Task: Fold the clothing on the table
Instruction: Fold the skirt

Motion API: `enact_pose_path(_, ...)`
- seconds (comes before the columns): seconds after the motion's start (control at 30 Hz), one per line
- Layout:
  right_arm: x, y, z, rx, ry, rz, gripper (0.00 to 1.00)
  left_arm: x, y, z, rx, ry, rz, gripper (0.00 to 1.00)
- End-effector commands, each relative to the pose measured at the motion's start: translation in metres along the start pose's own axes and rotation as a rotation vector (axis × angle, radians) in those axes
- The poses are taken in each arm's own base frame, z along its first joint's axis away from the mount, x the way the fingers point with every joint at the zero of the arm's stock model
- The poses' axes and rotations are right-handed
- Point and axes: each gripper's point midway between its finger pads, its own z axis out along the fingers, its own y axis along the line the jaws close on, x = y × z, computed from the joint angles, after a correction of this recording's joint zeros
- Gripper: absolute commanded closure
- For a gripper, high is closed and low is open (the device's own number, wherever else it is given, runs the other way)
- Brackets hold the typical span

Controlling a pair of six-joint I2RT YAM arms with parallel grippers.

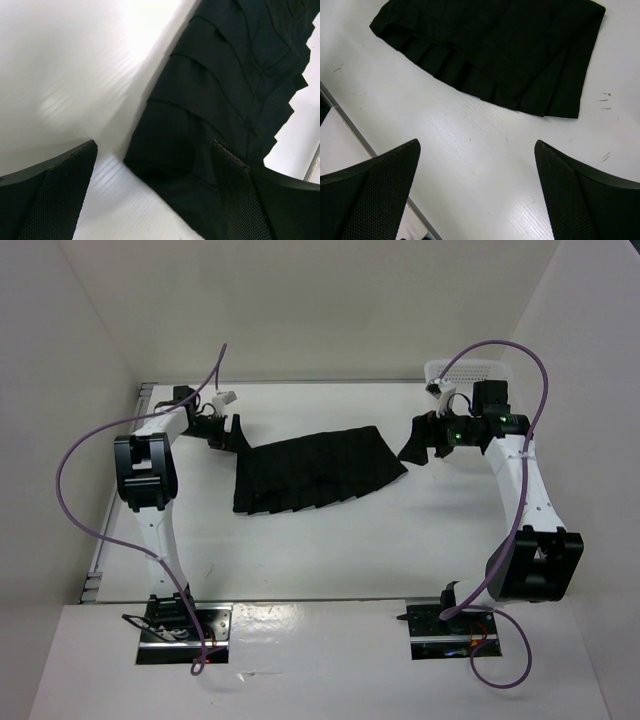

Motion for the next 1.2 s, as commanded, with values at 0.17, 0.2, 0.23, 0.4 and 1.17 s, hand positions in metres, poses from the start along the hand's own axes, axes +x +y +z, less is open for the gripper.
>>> enact_pose_path(0.17,-0.003,0.004,-0.003,-0.021,-0.019,-0.01,0.01,0.028,-0.004,0.021,0.046,0.089,-0.015,0.04)
enact_pose_path(0.2,-0.003,0.004,-0.003,-0.021,-0.019,-0.01,0.01,0.029,-0.002,0.021,0.034,0.095,-0.015,0.05)
enact_pose_path(0.23,-0.003,0.004,-0.003,-0.021,-0.019,-0.01,0.01,0.035,-0.003,0.021,0.038,0.107,-0.031,0.06)
enact_pose_path(0.4,-0.001,0.003,-0.001,-0.021,-0.019,-0.01,0.01,0.047,0.0,0.018,0.012,0.16,-0.028,0.25)
enact_pose_path(1.17,0.032,-0.066,0.097,-0.112,0.146,0.067,0.01,0.108,-0.019,-0.01,-0.065,0.261,-0.121,1.0)
